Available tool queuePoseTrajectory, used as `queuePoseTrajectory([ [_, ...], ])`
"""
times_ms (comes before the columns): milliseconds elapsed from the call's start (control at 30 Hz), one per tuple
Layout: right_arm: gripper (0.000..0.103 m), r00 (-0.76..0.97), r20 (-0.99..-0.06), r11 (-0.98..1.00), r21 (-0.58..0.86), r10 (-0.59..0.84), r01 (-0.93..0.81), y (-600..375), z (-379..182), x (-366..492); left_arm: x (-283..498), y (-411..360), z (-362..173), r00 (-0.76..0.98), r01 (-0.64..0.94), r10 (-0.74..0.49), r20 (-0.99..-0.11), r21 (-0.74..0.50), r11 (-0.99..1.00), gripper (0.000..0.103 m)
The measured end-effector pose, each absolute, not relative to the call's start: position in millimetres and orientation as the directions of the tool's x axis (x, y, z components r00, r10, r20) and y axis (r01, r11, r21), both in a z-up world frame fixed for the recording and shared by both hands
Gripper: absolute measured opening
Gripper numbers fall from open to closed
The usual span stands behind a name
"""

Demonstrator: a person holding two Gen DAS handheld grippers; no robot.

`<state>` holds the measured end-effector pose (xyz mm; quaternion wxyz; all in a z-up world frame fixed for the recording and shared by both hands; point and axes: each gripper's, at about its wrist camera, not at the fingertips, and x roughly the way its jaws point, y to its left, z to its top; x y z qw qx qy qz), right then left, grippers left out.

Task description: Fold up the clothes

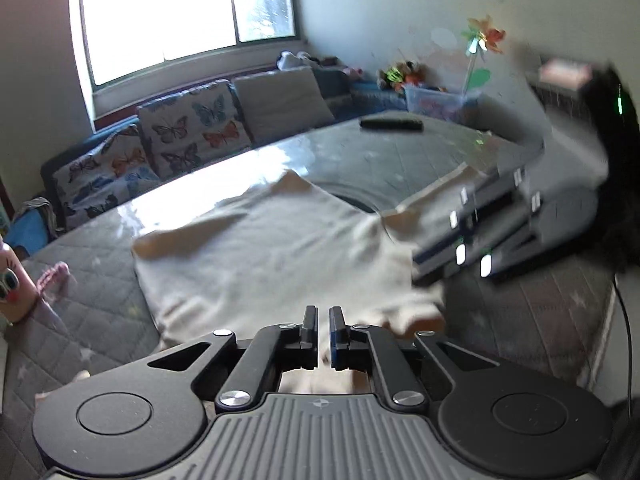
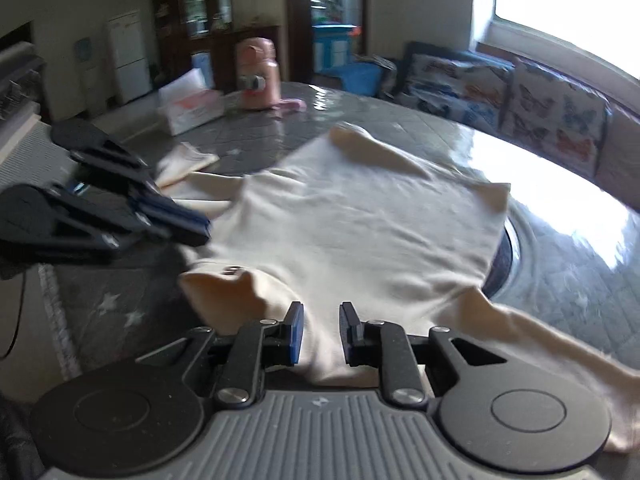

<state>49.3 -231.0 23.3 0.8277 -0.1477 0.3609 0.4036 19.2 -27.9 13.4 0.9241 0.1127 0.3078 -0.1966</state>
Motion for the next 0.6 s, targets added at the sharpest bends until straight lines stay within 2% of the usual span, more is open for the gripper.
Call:
queuePoseTrajectory([
  [200, 0.019, 0.387, -0.749, 0.636, 0.06, 0.538, -0.769, -226.3, -2.7, 48.9, 50.0, -41.0, 1.7, 0.722, 0.403, -0.298, -0.624, 0.029, 0.915, 0.007],
  [467, 0.024, 0.45, -0.698, 0.676, 0.066, 0.557, -0.734, -248.8, 17.4, 54.0, 50.6, -49.7, -17.0, 0.685, 0.426, -0.302, -0.663, 0.028, 0.904, 0.007],
  [600, 0.024, 0.452, -0.722, 0.709, 0.077, 0.525, -0.701, -250.8, 4.2, 72.3, 50.8, -54.0, -26.3, 0.666, 0.437, -0.303, -0.682, 0.028, 0.899, 0.008],
])
